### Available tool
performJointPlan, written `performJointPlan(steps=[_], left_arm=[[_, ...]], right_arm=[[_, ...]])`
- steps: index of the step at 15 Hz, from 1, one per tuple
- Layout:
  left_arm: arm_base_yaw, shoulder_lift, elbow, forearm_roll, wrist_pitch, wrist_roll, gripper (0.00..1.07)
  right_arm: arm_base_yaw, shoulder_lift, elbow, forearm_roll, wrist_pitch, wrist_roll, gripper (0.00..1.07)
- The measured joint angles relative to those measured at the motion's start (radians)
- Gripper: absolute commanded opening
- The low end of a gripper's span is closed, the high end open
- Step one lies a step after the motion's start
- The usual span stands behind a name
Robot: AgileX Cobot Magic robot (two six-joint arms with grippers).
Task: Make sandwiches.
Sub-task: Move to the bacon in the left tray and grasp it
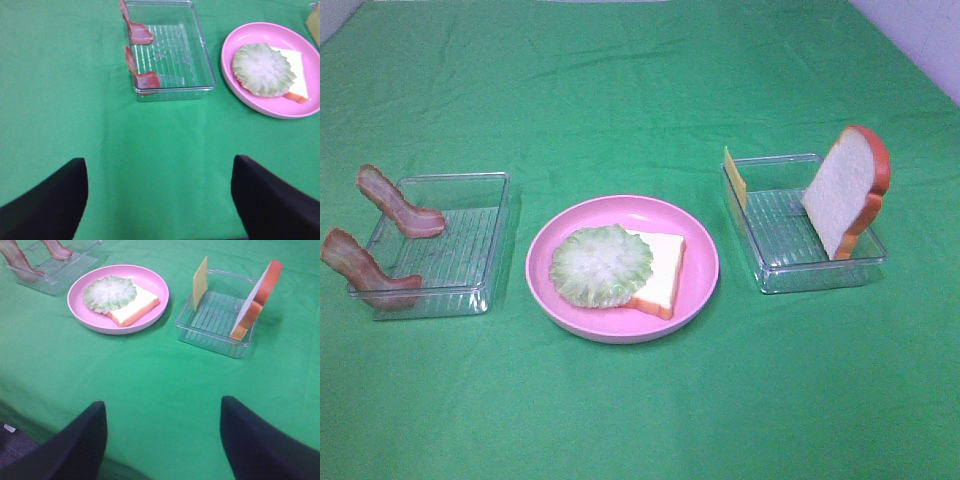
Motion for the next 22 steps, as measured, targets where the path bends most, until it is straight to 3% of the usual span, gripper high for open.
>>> performJointPlan(steps=[2,6,9,11,14,17,20,22], left_arm=[[0.000,0.165,-0.051,0.035,0.000,-0.069,0.75],[0.000,0.502,-0.170,0.044,0.020,-0.112,0.75],[0.000,0.727,-0.269,0.050,0.029,-0.077,0.75],[0.002,0.927,-0.399,0.051,0.040,-0.052,0.75],[0.085,1.028,-0.488,0.036,0.050,-0.030,0.75],[0.168,1.059,-0.494,0.025,0.016,0.019,0.75],[0.214,1.093,-0.494,0.021,-0.007,0.049,0.75],[0.246,1.160,-0.494,0.016,-0.037,0.067,0.75]], right_arm=[[0.000,0.000,0.000,0.000,-0.002,0.000,0.62],[0.000,0.000,0.000,0.000,-0.003,0.000,0.62],[0.000,0.000,0.000,0.000,-0.003,0.000,0.62],[0.000,0.000,0.000,0.000,-0.003,0.000,0.62],[0.000,0.000,0.000,0.000,-0.003,0.000,0.62],[-0.009,0.000,0.000,0.000,-0.003,0.000,0.62],[-0.109,0.000,0.000,0.000,-0.003,0.001,0.62],[-0.250,0.000,0.000,0.000,-0.003,0.001,0.62]])
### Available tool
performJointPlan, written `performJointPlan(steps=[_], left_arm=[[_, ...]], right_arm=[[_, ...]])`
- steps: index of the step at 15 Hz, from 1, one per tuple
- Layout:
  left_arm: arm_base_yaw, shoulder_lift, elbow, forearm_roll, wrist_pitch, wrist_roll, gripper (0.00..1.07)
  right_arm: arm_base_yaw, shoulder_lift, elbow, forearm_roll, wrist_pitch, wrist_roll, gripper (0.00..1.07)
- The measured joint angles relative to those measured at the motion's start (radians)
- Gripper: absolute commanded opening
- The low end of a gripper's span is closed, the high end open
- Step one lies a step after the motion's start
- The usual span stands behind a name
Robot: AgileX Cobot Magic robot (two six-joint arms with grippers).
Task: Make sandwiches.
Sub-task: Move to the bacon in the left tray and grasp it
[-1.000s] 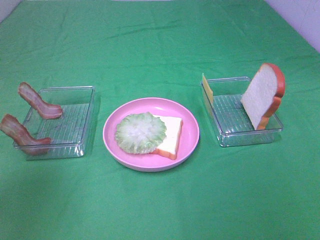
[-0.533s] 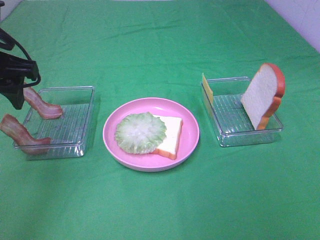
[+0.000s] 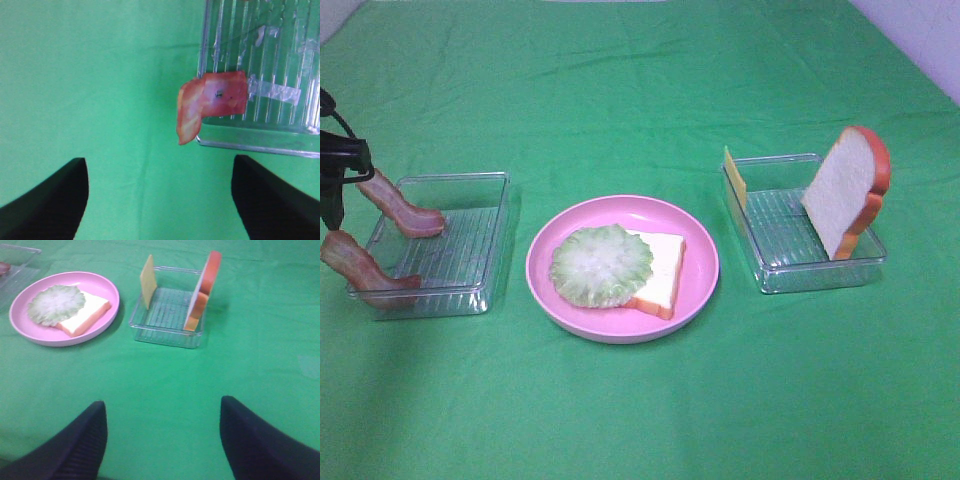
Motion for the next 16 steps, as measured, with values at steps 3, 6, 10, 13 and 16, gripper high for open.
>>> performJointPlan(steps=[3,6,10,13,16], left_arm=[[0.001,0.060,0.000,-0.025,-0.054,0.007,0.75],[0.001,0.117,0.000,-0.067,-0.094,0.034,0.75],[0.001,0.154,0.000,-0.071,-0.113,0.044,0.63],[0.001,0.168,0.000,-0.071,-0.126,0.048,0.51],[0.001,0.174,0.000,-0.071,-0.128,0.048,0.24]], right_arm=[[-0.076,0.000,0.000,0.000,0.000,0.000,0.62],[-0.082,0.000,0.000,-0.001,0.000,0.000,0.62],[-0.082,0.000,0.000,-0.001,0.000,0.000,0.62],[-0.082,0.000,0.000,-0.001,0.000,0.000,0.62],[-0.082,0.000,0.000,-0.001,-0.001,0.000,0.62]])
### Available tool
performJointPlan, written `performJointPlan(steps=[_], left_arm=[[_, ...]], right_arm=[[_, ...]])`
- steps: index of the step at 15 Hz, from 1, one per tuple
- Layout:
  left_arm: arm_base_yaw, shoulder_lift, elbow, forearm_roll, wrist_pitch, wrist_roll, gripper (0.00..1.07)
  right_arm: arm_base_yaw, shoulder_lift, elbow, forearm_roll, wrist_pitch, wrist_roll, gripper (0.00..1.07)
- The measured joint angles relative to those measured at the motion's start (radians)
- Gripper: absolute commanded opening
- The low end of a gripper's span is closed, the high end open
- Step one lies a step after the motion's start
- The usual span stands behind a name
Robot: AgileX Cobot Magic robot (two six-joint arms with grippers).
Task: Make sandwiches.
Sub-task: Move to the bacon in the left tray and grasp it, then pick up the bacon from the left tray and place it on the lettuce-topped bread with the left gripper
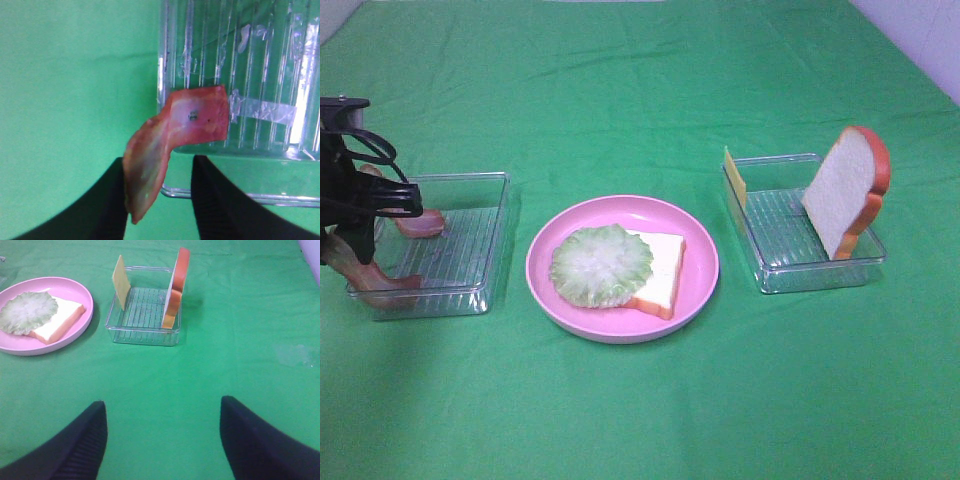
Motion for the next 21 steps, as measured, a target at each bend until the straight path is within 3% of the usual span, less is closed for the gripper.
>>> performJointPlan(steps=[1,3,9,12,14,16,21], left_arm=[[0.000,0.001,0.000,0.000,0.000,0.000,0.08],[0.000,0.001,0.000,0.000,-0.015,0.000,0.00],[0.000,-0.005,0.000,0.000,-0.026,0.000,0.00],[0.000,-0.083,0.000,-0.028,-0.028,0.005,0.00],[0.000,-0.171,0.000,-0.122,-0.056,0.060,0.00],[0.000,-0.221,0.000,-0.261,-0.095,0.151,0.00],[0.000,-0.243,0.000,-0.732,-0.152,0.495,0.00]], right_arm=[[0.000,0.000,0.000,0.000,0.000,0.000,0.62],[0.000,0.000,0.000,0.000,0.000,0.000,0.62],[0.000,0.000,0.000,0.000,0.000,0.000,0.62],[0.000,0.000,0.000,0.000,0.000,0.000,0.62],[0.000,0.000,0.000,0.000,0.000,0.000,0.62],[0.000,0.000,0.000,0.000,0.000,0.000,0.62],[0.000,0.000,0.000,0.000,0.000,0.000,0.62]])
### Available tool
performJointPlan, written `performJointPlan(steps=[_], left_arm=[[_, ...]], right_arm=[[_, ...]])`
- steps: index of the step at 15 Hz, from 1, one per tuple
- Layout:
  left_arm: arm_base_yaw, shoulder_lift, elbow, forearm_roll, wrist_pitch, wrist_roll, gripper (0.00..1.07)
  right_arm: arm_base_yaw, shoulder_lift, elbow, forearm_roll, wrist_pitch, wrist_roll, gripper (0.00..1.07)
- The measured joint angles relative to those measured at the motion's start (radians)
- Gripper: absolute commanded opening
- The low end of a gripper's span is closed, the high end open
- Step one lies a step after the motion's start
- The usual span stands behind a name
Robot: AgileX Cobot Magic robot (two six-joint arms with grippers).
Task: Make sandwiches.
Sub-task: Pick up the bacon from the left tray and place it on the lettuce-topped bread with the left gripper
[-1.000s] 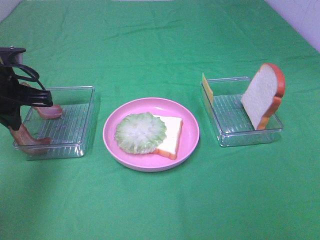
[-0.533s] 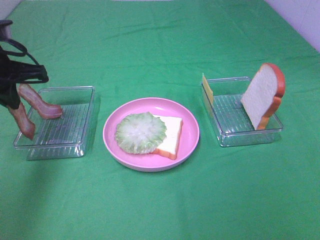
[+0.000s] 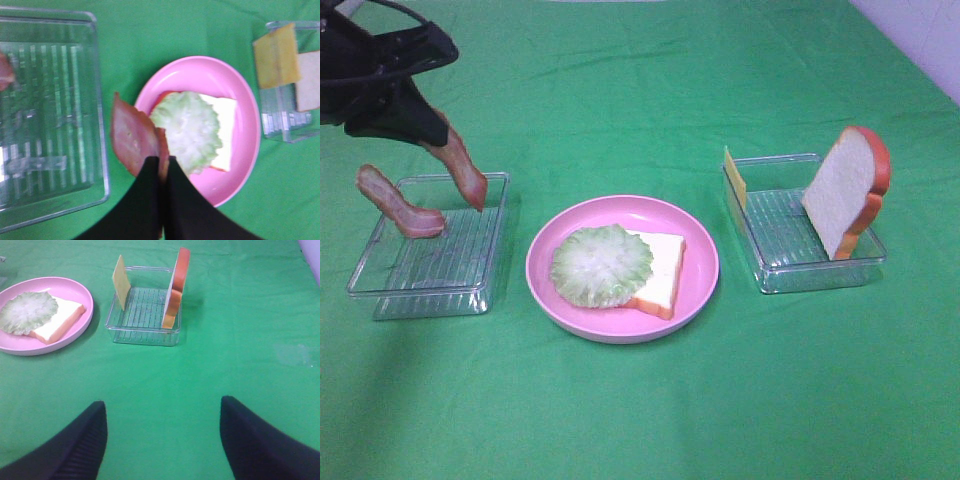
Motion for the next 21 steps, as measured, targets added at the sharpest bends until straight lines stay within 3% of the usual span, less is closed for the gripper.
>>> performJointPlan(steps=[1,2,5,6,7,14,17,21], left_arm=[[0.000,0.000,0.000,-0.111,-0.003,0.090,0.00],[0.000,0.000,0.000,-0.154,-0.003,0.126,0.00],[0.000,0.014,0.000,-0.464,0.019,0.356,0.00],[-0.018,0.049,0.000,-0.614,0.075,0.474,0.00],[-0.041,0.072,0.000,-0.655,0.085,0.509,0.00],[-0.231,0.279,0.000,-0.715,0.074,0.563,0.00],[-0.266,0.338,0.000,-0.714,0.068,0.580,0.00],[-0.262,0.346,0.000,-0.594,-0.084,0.580,0.00]], right_arm=[[0.000,0.000,0.000,0.000,0.000,0.000,0.62],[0.000,0.000,0.000,0.000,0.000,0.000,0.62],[0.000,0.000,0.000,0.000,0.000,0.000,0.62],[0.000,0.000,0.000,0.000,0.000,0.000,0.62],[0.000,0.000,0.000,0.000,0.000,0.000,0.62],[0.000,0.000,0.000,0.000,0.000,0.000,0.62],[0.000,0.000,0.000,0.000,0.000,0.000,0.62],[0.000,0.000,0.000,0.000,0.000,0.000,0.62]])
